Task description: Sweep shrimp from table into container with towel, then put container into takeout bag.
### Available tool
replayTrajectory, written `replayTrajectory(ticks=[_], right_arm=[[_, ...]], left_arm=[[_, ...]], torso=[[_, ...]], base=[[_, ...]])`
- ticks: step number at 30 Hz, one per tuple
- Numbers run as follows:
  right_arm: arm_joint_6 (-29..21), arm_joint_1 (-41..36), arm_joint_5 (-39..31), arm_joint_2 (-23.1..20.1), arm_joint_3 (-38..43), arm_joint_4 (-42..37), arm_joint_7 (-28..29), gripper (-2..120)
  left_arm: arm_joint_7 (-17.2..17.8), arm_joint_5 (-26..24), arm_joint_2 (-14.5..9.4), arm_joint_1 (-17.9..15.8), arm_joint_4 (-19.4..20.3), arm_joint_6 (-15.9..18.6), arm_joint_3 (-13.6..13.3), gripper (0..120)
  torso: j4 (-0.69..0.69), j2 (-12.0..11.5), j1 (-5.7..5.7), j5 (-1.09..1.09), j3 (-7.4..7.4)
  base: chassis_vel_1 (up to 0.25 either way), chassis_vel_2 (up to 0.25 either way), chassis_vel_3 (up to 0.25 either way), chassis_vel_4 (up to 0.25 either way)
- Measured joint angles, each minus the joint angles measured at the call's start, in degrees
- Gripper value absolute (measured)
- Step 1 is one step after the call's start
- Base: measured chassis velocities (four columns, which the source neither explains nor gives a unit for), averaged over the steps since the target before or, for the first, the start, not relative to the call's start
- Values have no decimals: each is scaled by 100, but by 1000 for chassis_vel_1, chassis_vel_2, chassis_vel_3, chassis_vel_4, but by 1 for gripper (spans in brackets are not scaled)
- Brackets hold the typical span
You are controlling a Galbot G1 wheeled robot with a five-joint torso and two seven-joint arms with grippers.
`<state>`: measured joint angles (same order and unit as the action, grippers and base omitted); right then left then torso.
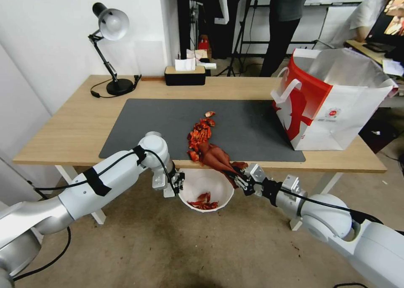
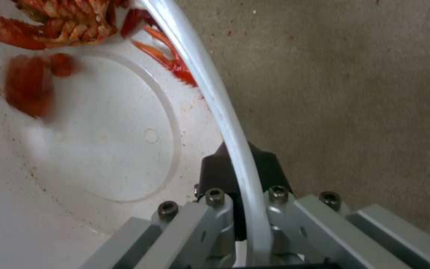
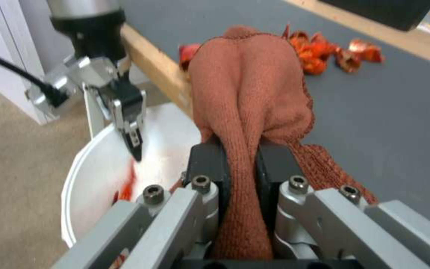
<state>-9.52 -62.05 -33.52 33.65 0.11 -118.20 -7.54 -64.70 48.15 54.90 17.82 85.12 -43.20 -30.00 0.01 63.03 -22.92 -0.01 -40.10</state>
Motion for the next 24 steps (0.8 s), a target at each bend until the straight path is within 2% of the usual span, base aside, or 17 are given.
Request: replayTrajectory(ticks=[6,10,12,13,15,18,24], right_arm=[[140,-213,-387,-62,616,-273,-6,8],[274,-67,-683,-88,800,-241,103,8],[435,464,-966,-22,641,64,407,8],[435,464,-966,-22,641,64,407,8],[535,1055,-1043,172,267,538,807,8],[565,1308,-1047,265,88,777,923,8],[659,2799,-920,920,-1007,2324,980,8]], left_arm=[[-49,6,-218,121,244,64,86,0],[-78,7,-309,179,330,70,141,0],[-73,8,-321,217,320,62,181,0],[-73,8,-321,217,320,62,181,0],[-64,11,-313,269,303,41,232,0],[-60,15,-303,287,291,31,248,0],[-45,36,-279,303,217,-11,274,0]], torso=[[-1,0,0,2,0],[0,1,1,2,0],[-2,0,0,2,0],[-2,0,0,2,0],[-1,0,0,0,-1],[-1,0,0,1,-1],[-2,0,0,1,-2]], base=[[0,0,0,0],[0,0,0,0],[0,0,0,0],[0,0,0,0],[0,0,0,0],[0,0,0,0],[0,0,0,0]])
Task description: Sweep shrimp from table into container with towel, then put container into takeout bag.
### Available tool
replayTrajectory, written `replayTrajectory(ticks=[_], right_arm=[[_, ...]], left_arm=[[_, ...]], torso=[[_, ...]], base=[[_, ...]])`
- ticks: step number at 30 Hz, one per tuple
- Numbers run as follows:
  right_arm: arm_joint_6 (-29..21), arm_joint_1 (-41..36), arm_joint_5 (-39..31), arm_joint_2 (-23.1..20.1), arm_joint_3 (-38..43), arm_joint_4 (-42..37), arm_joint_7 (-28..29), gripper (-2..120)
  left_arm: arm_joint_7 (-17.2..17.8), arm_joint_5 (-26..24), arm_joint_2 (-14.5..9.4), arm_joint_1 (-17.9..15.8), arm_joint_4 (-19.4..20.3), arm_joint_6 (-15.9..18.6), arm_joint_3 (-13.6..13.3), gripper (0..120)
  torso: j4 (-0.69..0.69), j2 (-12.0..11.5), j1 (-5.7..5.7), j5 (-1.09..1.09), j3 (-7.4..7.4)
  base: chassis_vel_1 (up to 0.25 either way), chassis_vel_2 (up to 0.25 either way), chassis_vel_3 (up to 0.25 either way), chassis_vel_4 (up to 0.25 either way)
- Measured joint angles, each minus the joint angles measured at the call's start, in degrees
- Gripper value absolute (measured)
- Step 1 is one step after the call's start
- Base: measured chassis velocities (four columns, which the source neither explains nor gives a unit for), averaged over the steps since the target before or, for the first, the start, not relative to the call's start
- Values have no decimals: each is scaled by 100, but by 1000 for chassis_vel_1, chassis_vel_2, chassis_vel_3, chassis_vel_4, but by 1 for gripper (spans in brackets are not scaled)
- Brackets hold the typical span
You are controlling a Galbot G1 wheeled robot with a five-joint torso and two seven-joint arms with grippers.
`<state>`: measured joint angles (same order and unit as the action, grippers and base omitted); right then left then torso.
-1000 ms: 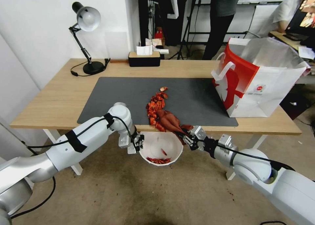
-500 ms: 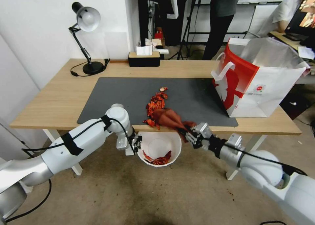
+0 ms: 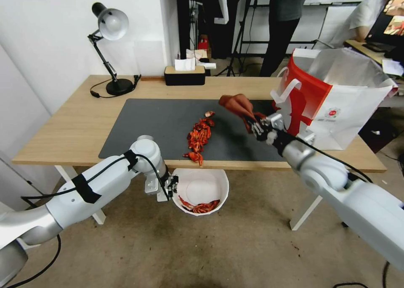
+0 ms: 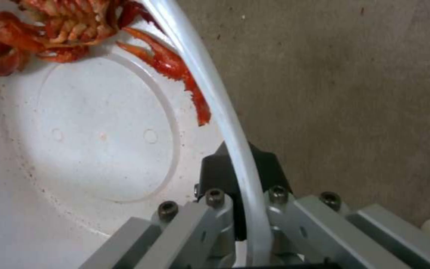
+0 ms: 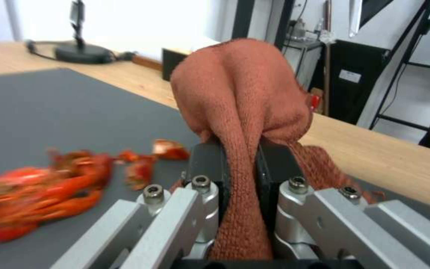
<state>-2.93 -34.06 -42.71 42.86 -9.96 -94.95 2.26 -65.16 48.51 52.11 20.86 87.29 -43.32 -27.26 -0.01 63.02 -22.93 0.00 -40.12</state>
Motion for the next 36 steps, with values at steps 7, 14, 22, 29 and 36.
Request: replayTrajectory(ticks=[7,14,22,29,36], right_arm=[[18,1299,177,821,-885,1851,-326,8],[-51,2058,330,1489,-1380,3139,-823,8],[-371,2468,358,1874,-1785,3771,-1340,8],[-356,2475,350,1821,-1903,3670,-1985,8],[-134,2400,360,1627,-1965,3501,-2665,8]], left_arm=[[69,14,34,-15,-126,-78,25,0],[111,82,78,32,-188,-110,75,0],[110,97,-74,122,-69,-116,172,0],[113,94,-119,138,-84,-122,222,0],[117,88,-98,113,-123,-129,223,0]], torso=[[2,0,-1,2,0],[0,0,1,3,1],[1,0,2,1,2],[2,0,2,1,2],[2,0,2,0,2]], base=[[0,0,0,0],[0,0,0,0],[0,0,0,0],[0,0,0,0],[0,0,0,0]])
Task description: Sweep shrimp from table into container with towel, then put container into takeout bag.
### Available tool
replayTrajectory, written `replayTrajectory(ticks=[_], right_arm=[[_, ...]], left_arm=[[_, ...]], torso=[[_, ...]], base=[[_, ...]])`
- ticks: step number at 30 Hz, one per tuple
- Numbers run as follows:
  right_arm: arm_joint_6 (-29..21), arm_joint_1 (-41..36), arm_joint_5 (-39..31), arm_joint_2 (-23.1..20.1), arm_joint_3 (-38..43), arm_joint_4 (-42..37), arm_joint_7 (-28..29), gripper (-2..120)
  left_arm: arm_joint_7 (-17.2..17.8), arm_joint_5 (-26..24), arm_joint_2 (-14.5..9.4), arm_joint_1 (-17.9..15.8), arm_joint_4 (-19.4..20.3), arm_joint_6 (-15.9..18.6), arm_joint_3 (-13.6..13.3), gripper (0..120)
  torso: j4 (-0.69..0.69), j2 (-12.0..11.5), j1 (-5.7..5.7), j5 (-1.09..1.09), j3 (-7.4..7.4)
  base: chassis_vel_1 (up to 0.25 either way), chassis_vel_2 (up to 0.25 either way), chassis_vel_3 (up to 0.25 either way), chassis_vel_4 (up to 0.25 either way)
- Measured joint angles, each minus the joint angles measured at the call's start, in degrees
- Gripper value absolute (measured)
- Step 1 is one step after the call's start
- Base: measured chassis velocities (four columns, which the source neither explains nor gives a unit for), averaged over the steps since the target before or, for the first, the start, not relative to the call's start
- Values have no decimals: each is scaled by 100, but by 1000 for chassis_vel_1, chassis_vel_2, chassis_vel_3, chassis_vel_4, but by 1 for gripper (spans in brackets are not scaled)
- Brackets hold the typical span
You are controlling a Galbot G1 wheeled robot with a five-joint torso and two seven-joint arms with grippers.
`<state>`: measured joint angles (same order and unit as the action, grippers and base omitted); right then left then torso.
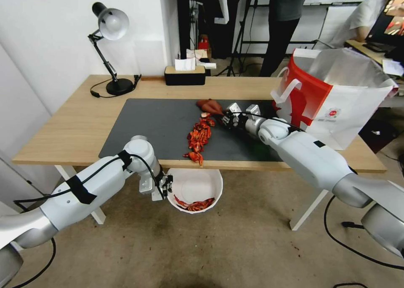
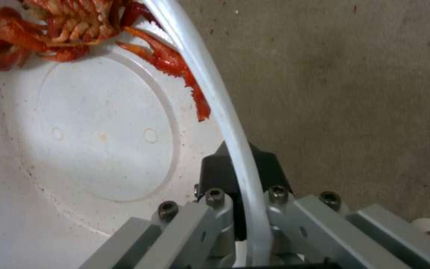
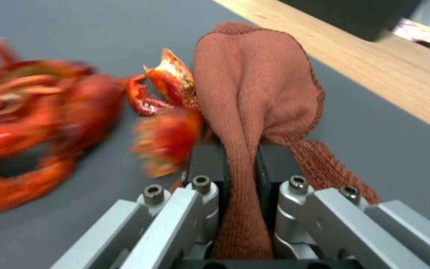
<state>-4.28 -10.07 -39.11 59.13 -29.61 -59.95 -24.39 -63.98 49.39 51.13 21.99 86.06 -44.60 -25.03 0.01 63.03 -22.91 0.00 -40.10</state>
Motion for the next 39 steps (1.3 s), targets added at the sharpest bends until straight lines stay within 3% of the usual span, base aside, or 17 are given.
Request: replayTrajectory(ticks=[8,23,39], right_arm=[[279,-137,32,-231,40,-192,-765,8],[365,-305,11,-402,30,-529,-1141,8],[476,-551,-185,-854,53,-1078,-1509,8]], left_arm=[[13,-12,75,-70,-97,-34,-27,0],[99,-50,193,-202,-312,-145,-92,0],[100,-55,74,-226,-214,-129,-96,0]], torso=[[-1,0,0,-1,0],[-4,1,1,0,-1],[-1,0,-1,0,-2]], base=[[0,0,0,0],[0,0,0,0],[0,0,0,0]])
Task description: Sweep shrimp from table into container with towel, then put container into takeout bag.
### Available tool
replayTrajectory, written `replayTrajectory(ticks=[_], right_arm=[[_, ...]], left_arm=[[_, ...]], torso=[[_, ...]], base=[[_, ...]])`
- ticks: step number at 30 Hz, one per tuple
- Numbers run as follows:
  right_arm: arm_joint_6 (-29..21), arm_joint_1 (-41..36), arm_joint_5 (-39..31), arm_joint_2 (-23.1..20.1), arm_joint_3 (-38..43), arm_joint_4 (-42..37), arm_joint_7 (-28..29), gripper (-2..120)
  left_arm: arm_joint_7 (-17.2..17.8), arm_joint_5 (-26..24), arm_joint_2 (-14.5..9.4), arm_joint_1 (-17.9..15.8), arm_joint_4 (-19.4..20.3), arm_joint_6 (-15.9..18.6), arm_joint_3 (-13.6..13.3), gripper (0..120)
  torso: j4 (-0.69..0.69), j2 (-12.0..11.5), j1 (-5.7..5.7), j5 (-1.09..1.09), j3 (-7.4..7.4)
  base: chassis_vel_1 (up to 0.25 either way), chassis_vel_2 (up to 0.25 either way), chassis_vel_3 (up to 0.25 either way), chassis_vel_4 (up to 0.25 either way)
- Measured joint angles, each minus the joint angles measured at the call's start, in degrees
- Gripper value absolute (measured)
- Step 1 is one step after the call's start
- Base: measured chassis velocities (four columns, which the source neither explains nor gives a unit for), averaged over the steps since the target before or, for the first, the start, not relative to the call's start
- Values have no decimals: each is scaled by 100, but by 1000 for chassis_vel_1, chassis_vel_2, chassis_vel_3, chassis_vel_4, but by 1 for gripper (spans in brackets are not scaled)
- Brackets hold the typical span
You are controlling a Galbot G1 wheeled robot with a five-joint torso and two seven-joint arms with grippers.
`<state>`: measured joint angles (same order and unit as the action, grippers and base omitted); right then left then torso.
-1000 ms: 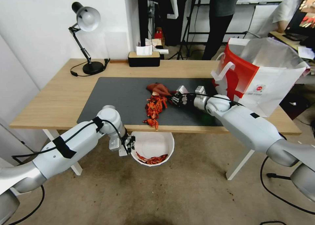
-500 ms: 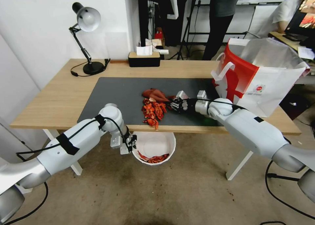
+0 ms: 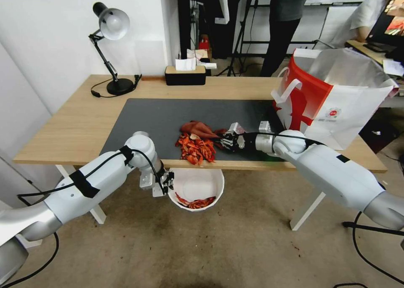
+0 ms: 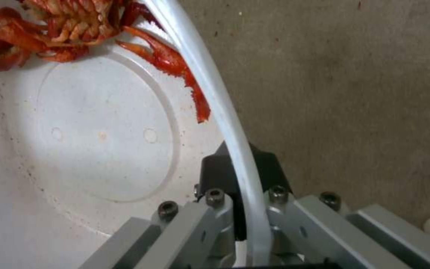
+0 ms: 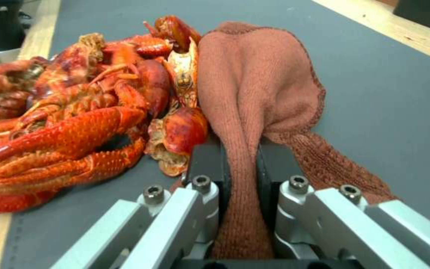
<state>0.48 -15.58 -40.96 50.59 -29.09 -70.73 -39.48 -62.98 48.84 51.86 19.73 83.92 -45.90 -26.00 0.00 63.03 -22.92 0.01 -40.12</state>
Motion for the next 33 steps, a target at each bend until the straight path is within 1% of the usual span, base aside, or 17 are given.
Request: replayTrajectory(ticks=[7,11,17,21,28,33], right_arm=[[14,-88,-2,-59,32,-102,-26,8],[19,-120,-2,-88,41,-158,-30,8],[17,-188,-5,-173,49,-332,-31,8],[13,-215,-5,-191,62,-384,-25,8],[3,-216,-5,-167,58,-392,-9,8],[-4,-205,-5,-162,41,-404,7,8]], left_arm=[[-5,-8,-27,-10,18,3,0,0],[-5,-32,-98,-16,38,5,0,0],[-18,-83,-302,-1,127,18,34,0],[-27,-76,-386,33,232,46,45,0],[-34,-90,-380,67,344,57,18,0],[-33,-172,-408,99,427,69,5,0]], torso=[[0,0,1,0,1],[1,0,0,-1,2],[0,0,0,-2,2],[2,-1,-1,-2,2],[3,-1,0,-1,1],[1,-1,-1,-1,1]], base=[[0,0,0,0],[0,0,0,0],[0,0,0,0],[0,0,0,0],[0,0,0,0],[0,0,0,0]])
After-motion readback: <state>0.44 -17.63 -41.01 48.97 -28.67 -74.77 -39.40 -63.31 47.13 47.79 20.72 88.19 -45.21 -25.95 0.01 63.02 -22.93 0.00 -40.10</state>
